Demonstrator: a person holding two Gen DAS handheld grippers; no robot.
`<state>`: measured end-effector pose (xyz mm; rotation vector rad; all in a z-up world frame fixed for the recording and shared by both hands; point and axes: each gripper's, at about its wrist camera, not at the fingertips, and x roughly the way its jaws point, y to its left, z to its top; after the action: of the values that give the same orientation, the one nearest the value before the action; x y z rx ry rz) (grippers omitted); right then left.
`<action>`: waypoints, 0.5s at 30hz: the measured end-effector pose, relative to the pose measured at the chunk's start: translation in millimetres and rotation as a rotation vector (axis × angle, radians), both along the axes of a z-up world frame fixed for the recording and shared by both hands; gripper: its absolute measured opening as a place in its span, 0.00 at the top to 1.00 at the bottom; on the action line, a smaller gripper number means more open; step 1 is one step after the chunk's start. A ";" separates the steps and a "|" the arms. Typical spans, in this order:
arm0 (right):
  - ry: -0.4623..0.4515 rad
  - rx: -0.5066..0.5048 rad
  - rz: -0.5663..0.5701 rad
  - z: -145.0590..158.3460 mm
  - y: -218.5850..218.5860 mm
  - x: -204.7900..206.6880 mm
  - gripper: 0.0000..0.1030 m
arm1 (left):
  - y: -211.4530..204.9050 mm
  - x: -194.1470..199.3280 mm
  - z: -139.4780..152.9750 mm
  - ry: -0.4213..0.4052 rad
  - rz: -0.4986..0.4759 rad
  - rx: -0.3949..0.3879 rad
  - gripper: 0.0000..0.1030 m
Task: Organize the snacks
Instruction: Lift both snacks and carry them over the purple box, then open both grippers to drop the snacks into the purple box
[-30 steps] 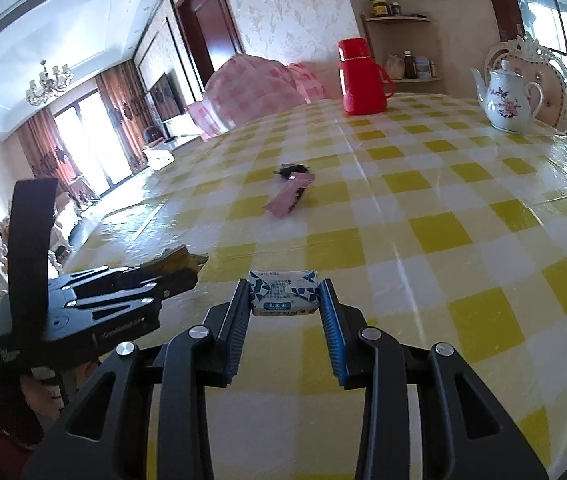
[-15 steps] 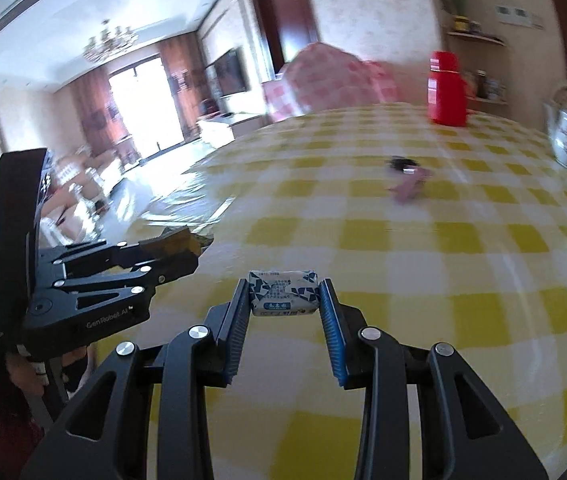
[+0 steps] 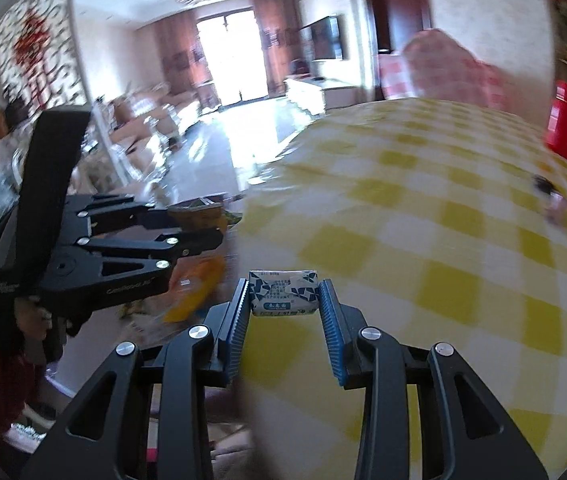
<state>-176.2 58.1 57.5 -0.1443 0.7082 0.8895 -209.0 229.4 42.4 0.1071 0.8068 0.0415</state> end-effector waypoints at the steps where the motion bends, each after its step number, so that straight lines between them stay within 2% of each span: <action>1: 0.000 -0.011 0.033 -0.9 13.6 -7.3 0.66 | 7.5 -4.7 -1.4 0.006 0.010 0.004 0.66; 7: 0.026 -0.062 0.193 -14.7 69.8 -37.6 0.65 | 60.1 -36.1 -18.9 0.072 0.082 0.011 0.64; 8: 0.025 -0.072 0.208 -17.2 76.8 -41.1 0.63 | 68.6 -40.2 -21.5 0.074 0.102 0.011 0.60; 9: 0.026 -0.081 0.219 -19.8 82.7 -44.3 0.58 | 72.4 -40.9 -22.4 0.074 0.114 0.010 0.43; 11: 0.043 -0.090 0.234 -22.3 86.7 -46.5 0.30 | 82.0 -45.5 -20.7 0.048 0.154 0.000 0.23; 13: 0.029 -0.085 0.215 -20.6 81.5 -45.4 0.22 | 81.8 -45.8 -14.4 0.016 0.169 -0.012 0.22; 15: 0.008 -0.078 0.164 -17.2 71.5 -38.3 0.18 | 72.3 -41.4 -8.7 -0.010 0.170 -0.009 0.14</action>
<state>-214.5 129.6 40.3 -0.2719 0.7469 1.0200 -250.4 301.7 33.8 0.0293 0.8049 0.1991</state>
